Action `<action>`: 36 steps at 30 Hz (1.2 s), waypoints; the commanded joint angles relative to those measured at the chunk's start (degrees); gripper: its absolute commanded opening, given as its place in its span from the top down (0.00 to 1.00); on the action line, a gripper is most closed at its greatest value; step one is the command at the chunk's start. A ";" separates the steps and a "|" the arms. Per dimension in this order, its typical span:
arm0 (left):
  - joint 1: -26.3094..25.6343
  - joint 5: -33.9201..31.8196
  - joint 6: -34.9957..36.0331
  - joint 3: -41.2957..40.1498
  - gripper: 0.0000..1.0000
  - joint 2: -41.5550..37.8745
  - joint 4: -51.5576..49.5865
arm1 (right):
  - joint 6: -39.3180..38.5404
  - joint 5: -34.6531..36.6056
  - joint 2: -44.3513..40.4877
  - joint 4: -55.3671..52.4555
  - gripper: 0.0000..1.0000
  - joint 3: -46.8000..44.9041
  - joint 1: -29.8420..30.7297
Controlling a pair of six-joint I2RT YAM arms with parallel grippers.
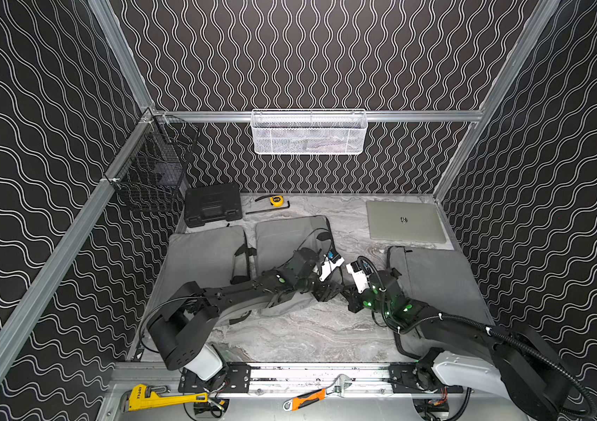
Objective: Open the zippered laptop bag and take out the laptop
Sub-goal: Unzip the zipper on the zippered laptop bag.
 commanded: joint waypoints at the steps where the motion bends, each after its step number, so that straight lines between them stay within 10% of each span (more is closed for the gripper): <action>1: -0.38 -1.57 -0.66 0.94 0.41 0.86 -0.01 | 0.18 -1.13 -0.86 3.30 1.00 1.07 0.34; 10: -1.13 -2.40 -1.11 -0.27 0.48 2.57 -0.35 | 1.84 1.60 -4.23 1.69 1.00 -1.13 0.45; 19: -2.32 -3.81 2.95 1.49 0.99 2.11 -5.84 | 0.22 6.60 2.07 -4.67 1.00 5.17 0.36; 36: -5.22 -3.76 3.84 -5.23 1.00 -4.10 -3.27 | -0.09 7.51 4.60 -10.49 1.00 8.16 -10.17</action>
